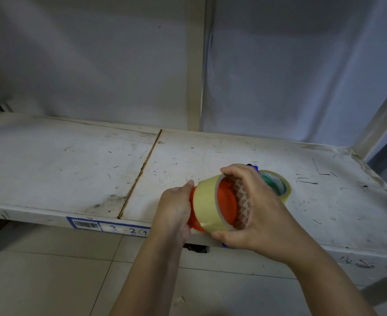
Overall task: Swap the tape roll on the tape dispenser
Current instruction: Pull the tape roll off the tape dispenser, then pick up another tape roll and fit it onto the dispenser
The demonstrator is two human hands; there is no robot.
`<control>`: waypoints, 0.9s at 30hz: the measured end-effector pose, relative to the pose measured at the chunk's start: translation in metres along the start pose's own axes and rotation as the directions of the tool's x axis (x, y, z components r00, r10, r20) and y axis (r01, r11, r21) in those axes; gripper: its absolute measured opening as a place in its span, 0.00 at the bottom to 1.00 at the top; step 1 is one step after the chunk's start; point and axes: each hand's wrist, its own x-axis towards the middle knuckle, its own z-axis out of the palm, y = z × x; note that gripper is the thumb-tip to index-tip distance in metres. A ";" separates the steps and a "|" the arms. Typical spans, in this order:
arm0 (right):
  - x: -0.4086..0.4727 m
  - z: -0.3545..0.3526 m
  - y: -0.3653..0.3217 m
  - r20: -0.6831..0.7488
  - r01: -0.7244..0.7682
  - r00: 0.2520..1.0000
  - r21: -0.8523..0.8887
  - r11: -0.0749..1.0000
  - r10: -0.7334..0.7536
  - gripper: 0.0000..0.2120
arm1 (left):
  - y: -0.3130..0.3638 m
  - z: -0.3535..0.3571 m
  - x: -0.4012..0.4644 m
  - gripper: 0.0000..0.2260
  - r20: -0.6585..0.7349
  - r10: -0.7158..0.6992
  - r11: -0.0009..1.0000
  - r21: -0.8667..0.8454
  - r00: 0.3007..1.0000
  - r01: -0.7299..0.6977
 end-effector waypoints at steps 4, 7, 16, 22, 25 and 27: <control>-0.001 0.001 0.003 -0.015 -0.045 0.999 0.122 0.991 0.047 0.42 | -0.003 0.001 0.003 0.13 -0.031 -0.009 0.999 -0.050 0.999 0.007; 0.001 0.006 0.003 -0.069 -0.113 0.989 0.243 0.964 0.133 0.42 | -0.006 0.000 0.002 0.14 -0.133 0.064 0.993 -0.085 0.989 -0.076; 0.007 0.004 0.020 -0.256 -0.365 0.870 0.241 0.899 0.422 0.40 | 0.003 -0.013 -0.009 0.12 -0.353 0.194 0.935 -0.218 0.915 -0.282; 0.025 0.024 0.038 -0.199 -0.454 0.877 -0.045 0.890 0.437 0.47 | 0.004 -0.019 0.000 0.06 -0.303 0.120 0.900 -0.369 0.945 -0.233; 0.035 0.037 0.044 -0.195 -0.465 0.876 -0.098 0.880 0.441 0.49 | 0.006 -0.022 0.003 0.10 -0.358 0.151 0.898 -0.339 0.921 -0.279; 0.038 0.043 0.049 -0.190 -0.488 0.867 -0.127 0.864 0.462 0.50 | 0.009 -0.025 0.004 0.11 -0.387 0.174 0.887 -0.338 0.906 -0.315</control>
